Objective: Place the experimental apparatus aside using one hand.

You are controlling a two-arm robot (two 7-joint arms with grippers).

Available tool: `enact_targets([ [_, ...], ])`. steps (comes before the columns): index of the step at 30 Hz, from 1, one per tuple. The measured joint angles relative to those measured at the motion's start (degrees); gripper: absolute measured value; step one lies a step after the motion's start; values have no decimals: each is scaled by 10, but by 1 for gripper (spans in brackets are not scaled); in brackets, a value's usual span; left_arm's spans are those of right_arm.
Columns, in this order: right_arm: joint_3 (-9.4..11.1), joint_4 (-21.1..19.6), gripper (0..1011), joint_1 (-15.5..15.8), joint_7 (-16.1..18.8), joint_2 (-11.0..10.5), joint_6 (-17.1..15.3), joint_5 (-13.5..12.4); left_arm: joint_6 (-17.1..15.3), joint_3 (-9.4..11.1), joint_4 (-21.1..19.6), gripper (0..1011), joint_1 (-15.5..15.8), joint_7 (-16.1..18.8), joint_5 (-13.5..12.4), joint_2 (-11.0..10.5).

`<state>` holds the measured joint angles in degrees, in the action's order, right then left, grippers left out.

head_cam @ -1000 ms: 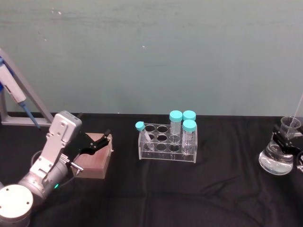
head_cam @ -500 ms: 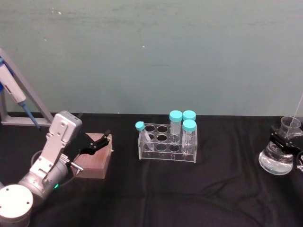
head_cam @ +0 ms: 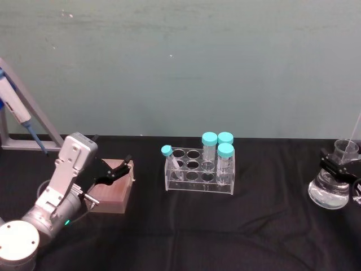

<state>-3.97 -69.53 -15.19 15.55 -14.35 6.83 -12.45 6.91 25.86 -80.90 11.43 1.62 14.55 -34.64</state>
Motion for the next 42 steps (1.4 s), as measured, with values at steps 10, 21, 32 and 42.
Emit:
enact_targets([
  [10, 0, -15, 1000, 4, -2, -1, 12, 3, 0, 0, 0, 1000, 0, 0, 0, 0],
  [21, -1, -61, 1000, 21, -12, -8, 49, 31, 0, 0, 0, 1000, 0, 0, 0, 0],
  [32, -6, -103, 1000, 39, 23, -17, 71, 20, 0, 0, 0, 1000, 0, 0, 0, 0],
  [42, -11, -153, 1000, 77, 53, -37, 65, -9, 0, 0, 0, 1000, 0, 0, 0, 0],
])
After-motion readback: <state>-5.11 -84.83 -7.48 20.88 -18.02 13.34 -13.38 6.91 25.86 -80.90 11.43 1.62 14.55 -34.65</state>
